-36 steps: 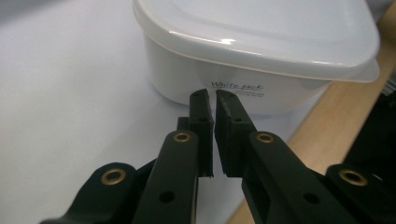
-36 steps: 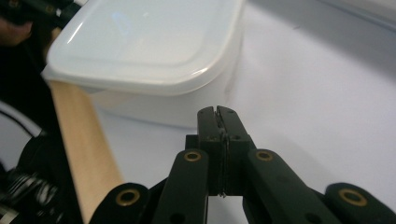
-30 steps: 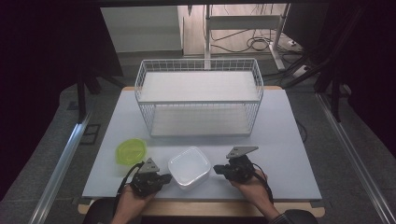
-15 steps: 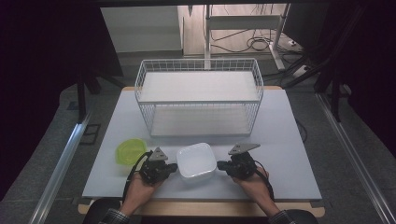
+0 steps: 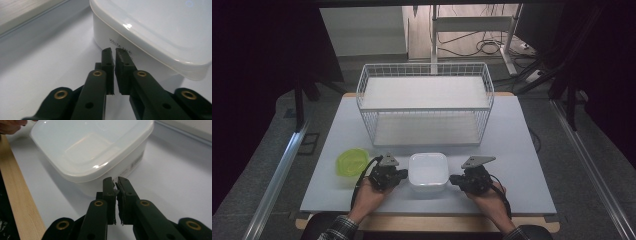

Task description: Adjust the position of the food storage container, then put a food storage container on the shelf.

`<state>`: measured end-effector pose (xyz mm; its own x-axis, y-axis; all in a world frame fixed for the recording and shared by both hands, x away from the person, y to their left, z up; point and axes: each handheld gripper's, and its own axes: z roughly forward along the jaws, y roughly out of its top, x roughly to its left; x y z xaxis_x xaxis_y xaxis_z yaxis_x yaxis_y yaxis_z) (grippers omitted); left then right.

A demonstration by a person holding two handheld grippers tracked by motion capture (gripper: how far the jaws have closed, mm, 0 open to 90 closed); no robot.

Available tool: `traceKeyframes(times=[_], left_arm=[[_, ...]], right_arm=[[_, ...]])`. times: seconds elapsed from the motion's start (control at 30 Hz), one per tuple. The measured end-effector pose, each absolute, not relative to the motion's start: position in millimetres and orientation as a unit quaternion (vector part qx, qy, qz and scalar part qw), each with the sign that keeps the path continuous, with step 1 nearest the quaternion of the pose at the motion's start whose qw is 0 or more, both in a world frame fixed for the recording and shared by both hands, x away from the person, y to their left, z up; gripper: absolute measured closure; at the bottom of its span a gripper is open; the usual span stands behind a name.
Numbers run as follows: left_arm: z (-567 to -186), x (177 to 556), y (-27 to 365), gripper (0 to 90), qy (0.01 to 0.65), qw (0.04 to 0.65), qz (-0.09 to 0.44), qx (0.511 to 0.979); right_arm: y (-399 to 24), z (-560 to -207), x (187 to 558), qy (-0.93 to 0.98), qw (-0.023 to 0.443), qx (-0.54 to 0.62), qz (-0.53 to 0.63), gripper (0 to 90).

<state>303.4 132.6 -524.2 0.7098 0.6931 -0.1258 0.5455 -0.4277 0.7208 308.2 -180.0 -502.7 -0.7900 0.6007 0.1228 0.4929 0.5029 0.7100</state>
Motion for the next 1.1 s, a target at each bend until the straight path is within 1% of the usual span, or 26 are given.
traceKeyframes(times=[0.1,0.13,0.17,0.2,0.3,0.33,0.37,0.4,0.43,0.47,0.5,0.53,0.57,0.7,0.73,0.8,0.87,0.9,0.93,1.1], left_arm=[[-517,300,139,80.2,0.373,0.399,0.101,0.832],[-512,297,143,75.5,0.369,0.406,0.112,0.829],[-512,297,143,71.5,0.369,0.406,0.112,0.829],[-510,296,144,71.5,0.368,0.408,0.115,0.827],[-508,289,147,57.3,0.363,0.415,0.126,0.825],[-507,286,149,48.0,0.361,0.414,0.133,0.825],[-507,286,149,44.7,0.361,0.414,0.133,0.825],[-506,284,150,44.7,0.357,0.418,0.137,0.824],[-506,282,152,38.5,0.355,0.422,0.141,0.822],[-506,278,155,27.6,0.353,0.432,0.148,0.817],[-506,278,155,24.9,0.353,0.432,0.148,0.817],[-506,275,159,20.9,0.361,0.434,0.150,0.811],[-506,274,160,18.6,0.369,0.433,0.150,0.809],[-507,271,165,11.1,0.379,0.431,0.144,0.806],[-508,271,166,11.1,0.379,0.431,0.141,0.807],[-508,272,166,10.8,0.378,0.432,0.142,0.806],[-508,272,164,7.6,0.366,0.431,0.145,0.812],[-508,272,164,7.3,0.366,0.431,0.145,0.812],[-509,272,163,7.0,0.358,0.428,0.147,0.816],[-511,273,159,6.5,0.337,0.431,0.158,0.822]], right_arm=[[-184,-499,307,0.863,0.082,0.316,0.386,81.4],[-188,-496,307,0.860,0.090,0.317,0.390,75.8],[-188,-496,307,0.860,0.090,0.317,0.390,75.8],[-191,-495,306,0.858,0.094,0.316,0.394,72.9],[-197,-493,306,0.855,0.106,0.314,0.400,61.7],[-199,-491,305,0.852,0.113,0.314,0.404,54.0],[-200,-490,305,0.851,0.115,0.313,0.407,51.3],[-200,-490,305,0.851,0.115,0.313,0.407,51.3],[-201,-490,305,0.849,0.114,0.312,0.411,47.2],[-202,-489,305,0.849,0.113,0.308,0.414,39.8],[-202,-489,305,0.849,0.113,0.308,0.414,39.8],[-203,-489,304,0.849,0.110,0.305,0.418,31.5],[-203,-489,303,0.849,0.104,0.304,0.419,28.4],[-206,-493,301,0.851,0.100,0.306,0.416,21.1],[-206,-493,301,0.851,0.100,0.306,0.416,21.1],[-206,-494,302,0.849,0.098,0.307,0.419,17.4],[-205,-495,303,0.847,0.097,0.307,0.423,13.8],[-205,-495,303,0.847,0.097,0.307,0.423,13.8],[-204,-495,303,0.846,0.099,0.308,0.424,11.5],[-204,-495,304,0.841,0.098,0.312,0.432,9.6]])
